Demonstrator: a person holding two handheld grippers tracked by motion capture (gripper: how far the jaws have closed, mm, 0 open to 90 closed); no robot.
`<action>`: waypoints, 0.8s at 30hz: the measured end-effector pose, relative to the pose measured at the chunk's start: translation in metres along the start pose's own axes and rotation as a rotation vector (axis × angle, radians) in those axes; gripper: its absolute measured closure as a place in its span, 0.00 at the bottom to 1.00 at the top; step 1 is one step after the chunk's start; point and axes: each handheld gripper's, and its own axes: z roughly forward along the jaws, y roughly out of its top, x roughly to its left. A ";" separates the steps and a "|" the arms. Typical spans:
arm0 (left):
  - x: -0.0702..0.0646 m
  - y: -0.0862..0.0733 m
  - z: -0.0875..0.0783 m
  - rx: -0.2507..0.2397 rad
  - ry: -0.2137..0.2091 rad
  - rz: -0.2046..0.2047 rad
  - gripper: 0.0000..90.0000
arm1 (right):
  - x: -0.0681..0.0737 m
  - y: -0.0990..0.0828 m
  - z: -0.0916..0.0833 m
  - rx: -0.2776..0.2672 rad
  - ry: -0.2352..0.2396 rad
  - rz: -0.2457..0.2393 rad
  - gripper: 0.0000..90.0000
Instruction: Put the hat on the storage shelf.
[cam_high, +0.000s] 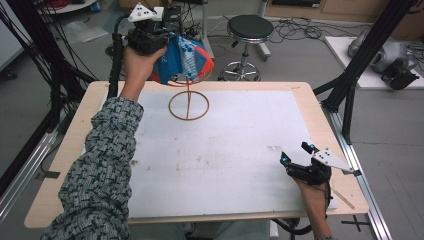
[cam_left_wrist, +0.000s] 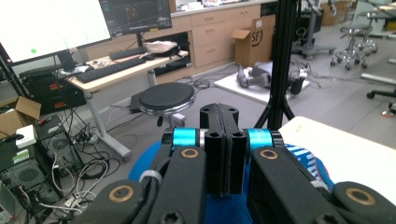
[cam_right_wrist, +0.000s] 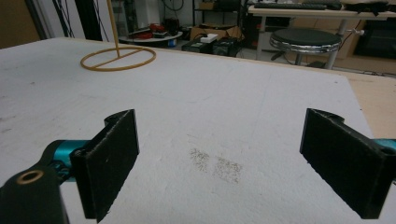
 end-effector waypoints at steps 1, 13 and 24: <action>-0.001 -0.001 0.001 0.006 -0.004 0.000 0.99 | 0.000 0.000 0.000 -0.001 0.000 0.000 0.12; -0.011 -0.013 0.018 0.027 -0.016 0.051 0.99 | 0.000 0.000 0.001 -0.001 0.003 0.005 0.12; -0.021 -0.023 0.032 0.045 -0.047 0.066 0.99 | 0.000 0.000 0.002 0.007 0.005 0.006 0.12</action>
